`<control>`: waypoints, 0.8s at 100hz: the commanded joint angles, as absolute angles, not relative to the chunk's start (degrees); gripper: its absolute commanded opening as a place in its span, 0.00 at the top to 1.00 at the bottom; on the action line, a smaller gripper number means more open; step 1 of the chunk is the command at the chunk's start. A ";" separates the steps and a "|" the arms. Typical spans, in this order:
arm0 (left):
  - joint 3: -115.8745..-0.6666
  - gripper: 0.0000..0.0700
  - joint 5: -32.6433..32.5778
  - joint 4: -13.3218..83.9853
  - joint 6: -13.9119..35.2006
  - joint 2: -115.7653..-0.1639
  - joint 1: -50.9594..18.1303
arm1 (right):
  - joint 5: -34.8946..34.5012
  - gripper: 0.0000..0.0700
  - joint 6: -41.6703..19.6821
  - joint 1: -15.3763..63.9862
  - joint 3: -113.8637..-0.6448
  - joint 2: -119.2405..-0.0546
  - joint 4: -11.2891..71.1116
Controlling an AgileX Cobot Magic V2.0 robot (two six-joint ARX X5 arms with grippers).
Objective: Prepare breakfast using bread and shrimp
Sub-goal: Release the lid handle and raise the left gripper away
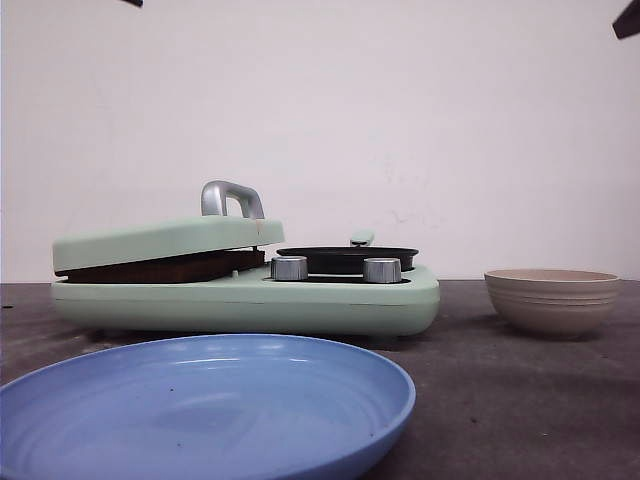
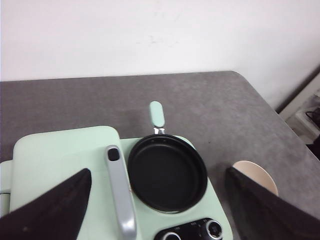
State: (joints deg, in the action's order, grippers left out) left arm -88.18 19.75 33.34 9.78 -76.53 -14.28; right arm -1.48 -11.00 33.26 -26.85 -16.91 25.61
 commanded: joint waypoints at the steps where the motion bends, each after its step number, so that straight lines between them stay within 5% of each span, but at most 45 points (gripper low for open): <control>1: -88.60 0.32 19.99 33.21 7.81 -74.94 -14.76 | -1.50 0.62 -12.40 33.50 -27.00 -17.08 24.38; 24: -79.50 0.33 20.01 29.61 7.27 -65.84 -16.23 | -3.05 0.62 -13.41 33.50 -27.11 -17.08 20.05; 49: -54.94 0.33 19.99 17.56 13.72 -48.18 -16.53 | -3.03 0.62 -14.85 33.50 -27.11 -17.08 19.57; 80: -35.29 0.33 19.97 20.18 17.72 -27.70 -16.53 | -1.32 0.62 -18.98 32.45 -30.15 -18.92 20.71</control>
State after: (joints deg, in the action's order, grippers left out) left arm -37.08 19.79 20.58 15.86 -30.65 -16.32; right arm -2.26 -16.73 32.58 -27.81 -17.78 20.82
